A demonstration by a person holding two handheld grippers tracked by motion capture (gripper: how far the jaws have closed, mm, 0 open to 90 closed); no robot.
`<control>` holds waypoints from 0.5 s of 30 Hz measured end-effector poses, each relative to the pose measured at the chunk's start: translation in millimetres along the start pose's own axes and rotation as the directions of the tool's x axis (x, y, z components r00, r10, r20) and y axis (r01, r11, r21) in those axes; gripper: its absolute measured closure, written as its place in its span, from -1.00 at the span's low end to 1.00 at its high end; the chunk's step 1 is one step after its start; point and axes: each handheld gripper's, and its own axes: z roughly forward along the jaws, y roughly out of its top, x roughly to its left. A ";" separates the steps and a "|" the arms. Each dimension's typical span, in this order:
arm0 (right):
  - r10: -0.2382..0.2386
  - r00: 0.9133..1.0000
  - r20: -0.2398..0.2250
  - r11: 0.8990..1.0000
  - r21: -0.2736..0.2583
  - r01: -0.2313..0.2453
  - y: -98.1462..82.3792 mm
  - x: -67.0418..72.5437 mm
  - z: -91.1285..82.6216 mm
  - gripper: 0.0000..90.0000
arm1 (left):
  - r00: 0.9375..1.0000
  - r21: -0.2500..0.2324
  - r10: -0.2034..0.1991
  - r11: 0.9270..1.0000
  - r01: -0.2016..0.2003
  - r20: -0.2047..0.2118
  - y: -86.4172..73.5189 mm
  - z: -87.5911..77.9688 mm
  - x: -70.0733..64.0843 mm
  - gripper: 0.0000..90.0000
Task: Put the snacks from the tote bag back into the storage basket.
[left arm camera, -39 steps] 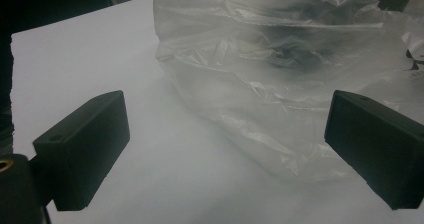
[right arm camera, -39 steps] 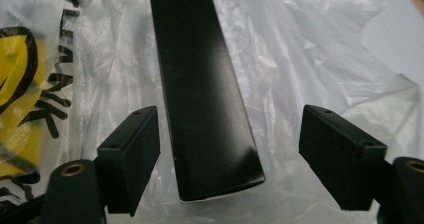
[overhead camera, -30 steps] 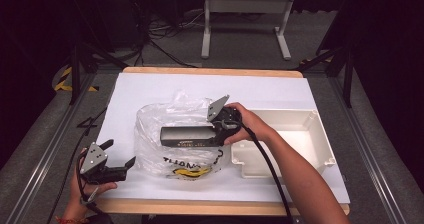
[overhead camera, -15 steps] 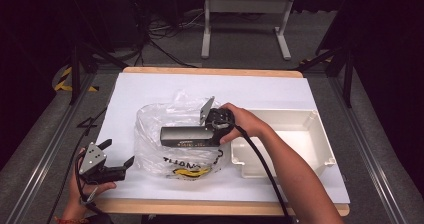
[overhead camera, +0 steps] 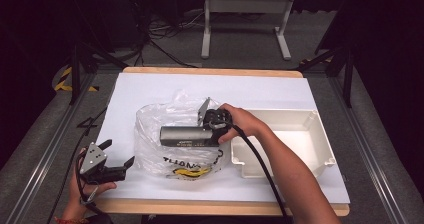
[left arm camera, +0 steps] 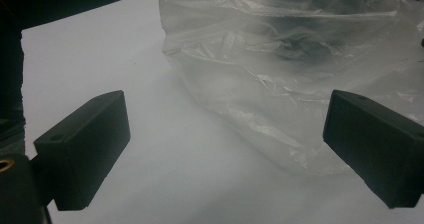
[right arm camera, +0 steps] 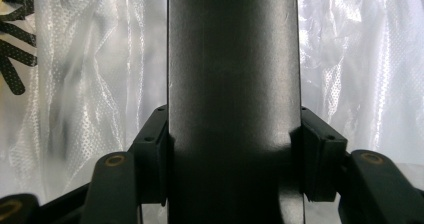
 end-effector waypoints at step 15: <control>-0.034 0.999 0.025 0.999 -0.038 0.034 1.4 7.1 -11.6 -0.05 | 1.000 0.001 -0.004 1.000 0.004 0.003 -0.2 0.3 0.4 -0.88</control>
